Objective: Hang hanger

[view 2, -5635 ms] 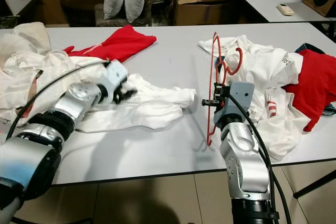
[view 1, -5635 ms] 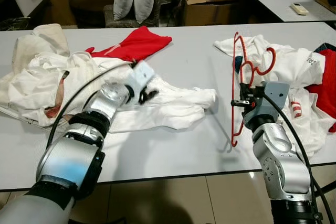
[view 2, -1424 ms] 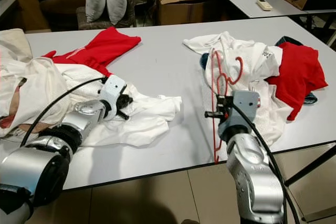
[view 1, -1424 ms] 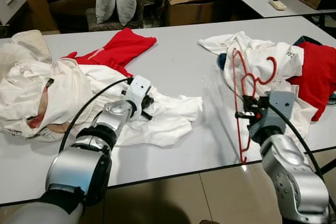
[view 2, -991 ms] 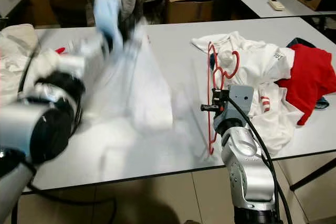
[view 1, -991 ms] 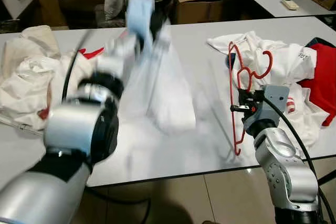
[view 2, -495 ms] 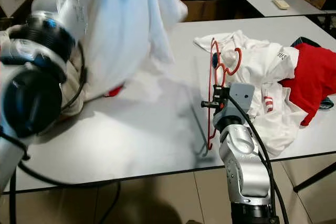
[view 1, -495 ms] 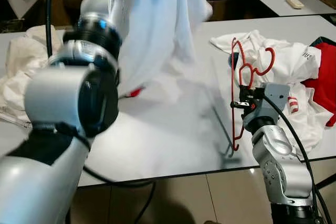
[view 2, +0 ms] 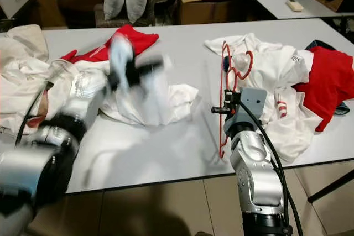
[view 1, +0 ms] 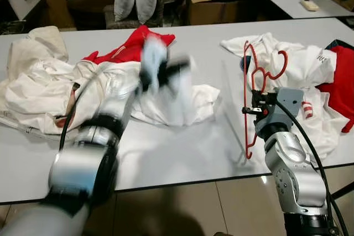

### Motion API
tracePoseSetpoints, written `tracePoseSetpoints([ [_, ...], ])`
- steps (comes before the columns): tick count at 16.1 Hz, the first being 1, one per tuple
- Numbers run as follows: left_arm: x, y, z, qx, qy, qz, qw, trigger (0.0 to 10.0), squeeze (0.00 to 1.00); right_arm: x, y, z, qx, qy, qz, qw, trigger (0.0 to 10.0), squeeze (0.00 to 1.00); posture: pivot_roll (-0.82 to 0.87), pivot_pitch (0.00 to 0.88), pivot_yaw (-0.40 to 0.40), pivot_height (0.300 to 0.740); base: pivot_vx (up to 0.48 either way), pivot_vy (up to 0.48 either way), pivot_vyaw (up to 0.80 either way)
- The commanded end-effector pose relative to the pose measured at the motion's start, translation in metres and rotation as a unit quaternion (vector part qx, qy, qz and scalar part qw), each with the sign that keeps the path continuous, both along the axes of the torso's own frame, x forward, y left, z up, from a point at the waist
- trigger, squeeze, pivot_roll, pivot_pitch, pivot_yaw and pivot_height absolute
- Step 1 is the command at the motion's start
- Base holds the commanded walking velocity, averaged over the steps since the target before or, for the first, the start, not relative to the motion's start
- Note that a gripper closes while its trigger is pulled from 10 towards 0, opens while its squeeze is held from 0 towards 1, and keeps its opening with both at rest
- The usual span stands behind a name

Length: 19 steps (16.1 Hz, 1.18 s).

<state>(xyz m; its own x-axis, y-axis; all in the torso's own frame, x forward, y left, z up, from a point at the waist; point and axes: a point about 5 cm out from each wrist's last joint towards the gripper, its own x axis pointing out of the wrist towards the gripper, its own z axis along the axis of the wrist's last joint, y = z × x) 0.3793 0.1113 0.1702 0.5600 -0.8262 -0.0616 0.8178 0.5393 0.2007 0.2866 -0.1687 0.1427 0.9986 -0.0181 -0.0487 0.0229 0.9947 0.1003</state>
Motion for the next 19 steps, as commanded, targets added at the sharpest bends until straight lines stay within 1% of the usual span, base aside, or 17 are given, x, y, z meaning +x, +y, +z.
tracePoseSetpoints([
  [1, -0.002, 0.007, 0.000, 0.034, 0.005, -0.026, 0.999, 0.0, 0.00, 0.001, 0.000, 0.000, 0.001, -0.003, 0.007, 1.000, 10.0, 0.00, -0.21, 0.000, 0.013, 0.740, 0.000, 0.000, 0.00],
  [2, -0.006, 0.008, -0.006, 0.042, 0.020, -0.043, 0.998, 0.0, 0.00, 0.001, -0.001, 0.000, -0.001, -0.003, 0.007, 1.000, 10.0, 0.00, -0.21, 0.000, 0.012, 0.740, 0.000, 0.000, 0.00],
  [3, -0.011, 0.007, -0.014, 0.052, 0.042, -0.076, 0.995, 0.0, 0.00, 0.002, -0.004, 0.002, -0.003, -0.005, 0.004, 1.000, 10.0, 0.00, -0.21, 0.000, 0.011, 0.740, 0.000, 0.000, 0.00],
  [4, -0.015, 0.005, -0.018, 0.061, 0.052, -0.098, 0.992, 0.0, 0.00, 0.002, -0.006, 0.002, -0.004, -0.007, 0.001, 1.000, 10.0, 0.00, -0.21, 0.000, 0.014, 0.740, 0.000, 0.000, 0.00],
  [5, -0.024, 0.002, -0.030, 0.099, 0.063, -0.128, 0.985, 0.0, 0.00, 0.002, -0.010, 0.003, -0.006, -0.010, -0.004, 1.000, 10.0, 0.00, -0.21, 0.000, 0.014, 0.740, 0.000, 0.000, 0.00],
  [6, -0.026, 0.001, -0.035, 0.117, 0.059, -0.128, 0.983, 0.0, 0.00, 0.001, -0.011, 0.003, -0.007, -0.011, -0.006, 1.000, 10.0, 0.00, -0.22, 0.000, 0.021, 0.740, 0.000, 0.000, 0.00],
  [7, -0.026, -0.001, -0.038, 0.123, 0.056, -0.121, 0.983, 1.6, 0.00, 0.000, -0.013, 0.003, -0.008, -0.011, -0.008, 1.000, 10.0, 0.00, -0.23, 0.000, 0.022, 0.740, 0.000, 0.000, 0.00],
  [8, -0.028, -0.006, -0.041, 0.108, 0.064, -0.117, 0.985, 10.0, 0.00, -0.002, -0.015, 0.002, -0.009, -0.011, -0.009, 1.000, 10.0, 0.00, -0.23, 0.000, 0.022, 0.740, 0.000, 0.000, 0.00],
  [9, -0.028, -0.007, -0.040, 0.104, 0.059, -0.117, 0.986, 10.0, 0.00, -0.002, -0.015, 0.002, -0.010, -0.011, -0.010, 1.000, 10.0, 0.00, -0.23, 0.000, 0.026, 0.740, 0.000, 0.000, 0.00],
  [10, -0.033, -0.012, -0.037, 0.088, 0.055, -0.142, 0.984, 10.0, 0.00, -0.004, -0.018, 0.002, -0.011, -0.011, -0.013, 1.000, 10.0, 0.00, -0.23, 0.000, 0.027, 0.740, 0.000, 0.000, 0.00],
  [11, -0.039, -0.016, -0.034, 0.071, 0.057, -0.172, 0.981, 10.0, 1.00, -0.005, -0.021, 0.001, -0.014, -0.010, -0.016, 1.000, 10.0, 0.00, -0.23, 0.000, 0.026, 0.740, 0.000, 0.000, 0.00],
  [13, -0.046, -0.016, -0.033, 0.070, 0.062, -0.203, 0.975, 10.0, 1.00, -0.007, -0.027, 0.001, -0.020, -0.008, -0.020, 1.000, 10.0, 0.00, -0.23, 0.000, 0.025, 0.740, 0.000, 0.000, 0.00],
  [14, -0.049, -0.014, -0.030, 0.067, 0.064, -0.216, 0.972, 10.0, 1.00, -0.010, -0.034, 0.001, -0.029, -0.008, -0.013, 0.999, 10.0, 0.00, -0.22, 0.000, 0.022, 0.740, 0.000, 0.000, 0.00],
  [15, -0.049, -0.013, -0.027, 0.060, 0.065, -0.219, 0.972, 10.0, 1.00, -0.011, -0.037, 0.002, -0.036, -0.011, -0.004, 0.999, 10.0, 0.00, -0.22, 0.000, 0.022, 0.740, 0.000, 0.000, 0.00],
  [16, -0.045, -0.010, -0.010, 0.005, 0.059, -0.215, 0.975, 10.0, 1.00, -0.017, -0.048, 0.009, -0.039, -0.024, 0.037, 0.998, 10.0, 0.00, -0.22, 0.000, 0.019, 0.740, 0.000, 0.000, 0.00],
  [18, -0.041, -0.007, 0.002, -0.027, 0.058, -0.205, 0.977, 10.0, 1.00, -0.023, -0.054, 0.013, -0.043, -0.027, 0.064, 0.997, 10.0, 0.00, -0.22, 0.000, 0.024, 0.740, 0.000, 0.000, 0.00],
  [19, -0.036, -0.006, 0.011, -0.046, 0.050, -0.188, 0.980, 10.0, 1.00, -0.028, -0.059, 0.015, -0.052, -0.027, 0.078, 0.995, 10.0, 0.00, -0.23, 0.000, 0.029, 0.740, 0.000, 0.000, 0.00],
])
